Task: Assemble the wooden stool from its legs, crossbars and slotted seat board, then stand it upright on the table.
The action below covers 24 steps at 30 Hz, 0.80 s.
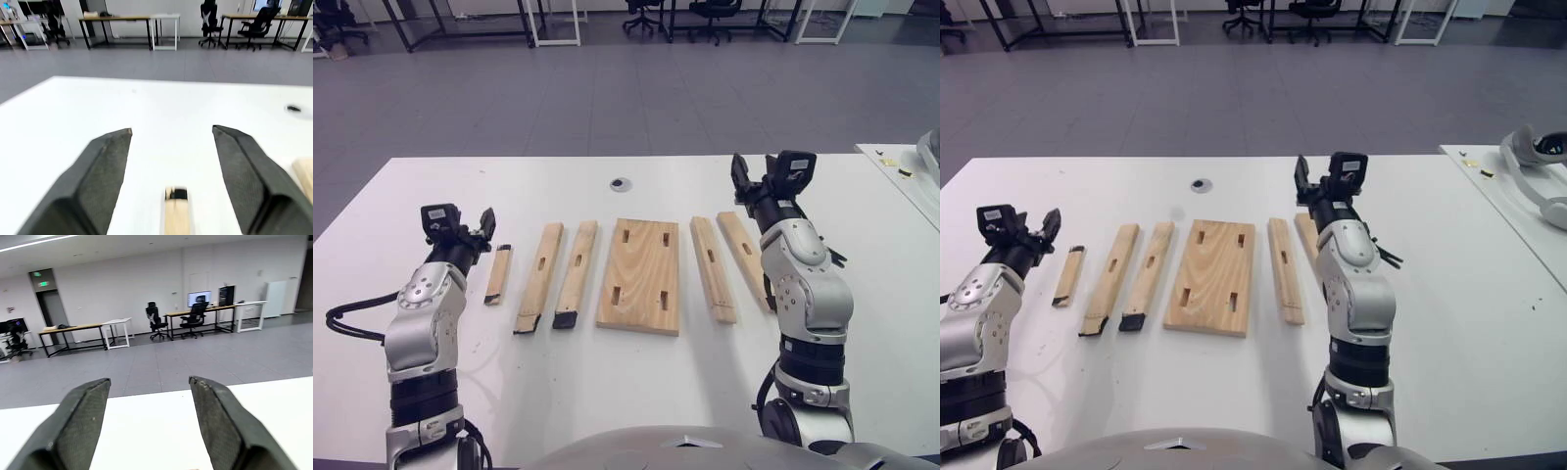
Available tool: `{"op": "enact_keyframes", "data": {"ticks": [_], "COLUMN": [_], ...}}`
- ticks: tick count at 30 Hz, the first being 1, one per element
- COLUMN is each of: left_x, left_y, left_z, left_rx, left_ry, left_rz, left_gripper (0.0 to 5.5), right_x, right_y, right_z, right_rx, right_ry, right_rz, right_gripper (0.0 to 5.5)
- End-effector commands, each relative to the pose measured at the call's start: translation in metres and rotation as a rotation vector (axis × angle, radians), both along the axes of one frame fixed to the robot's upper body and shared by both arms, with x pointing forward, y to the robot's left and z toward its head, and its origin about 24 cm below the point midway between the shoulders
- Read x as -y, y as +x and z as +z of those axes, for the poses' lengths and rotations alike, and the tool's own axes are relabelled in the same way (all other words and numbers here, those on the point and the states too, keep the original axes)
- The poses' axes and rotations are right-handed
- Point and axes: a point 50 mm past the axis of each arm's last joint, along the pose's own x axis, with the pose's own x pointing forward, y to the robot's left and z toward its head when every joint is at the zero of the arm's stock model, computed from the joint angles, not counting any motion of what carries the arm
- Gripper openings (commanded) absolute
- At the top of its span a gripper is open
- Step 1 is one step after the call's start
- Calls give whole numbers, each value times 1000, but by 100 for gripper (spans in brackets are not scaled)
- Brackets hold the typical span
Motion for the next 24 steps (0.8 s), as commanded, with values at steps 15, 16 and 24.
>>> {"op": "enact_keyframes", "data": {"ticks": [15, 16, 24], "left_x": [-10, -11, -18], "left_y": [-41, -43, -50], "left_z": [-76, -78, -87], "left_rx": [-404, -412, -444], "left_ry": [-20, -11, 15], "left_rz": [-67, -75, -79], "left_gripper": [283, 272, 151], "right_x": [9, 9, 12], "right_y": [-5, -5, -6], "right_z": [5, 6, 6], "right_rx": [28, 29, 20], "right_ry": [15, 16, 69], "right_rz": [-120, -122, -149], "right_gripper": [303, 303, 303]}}
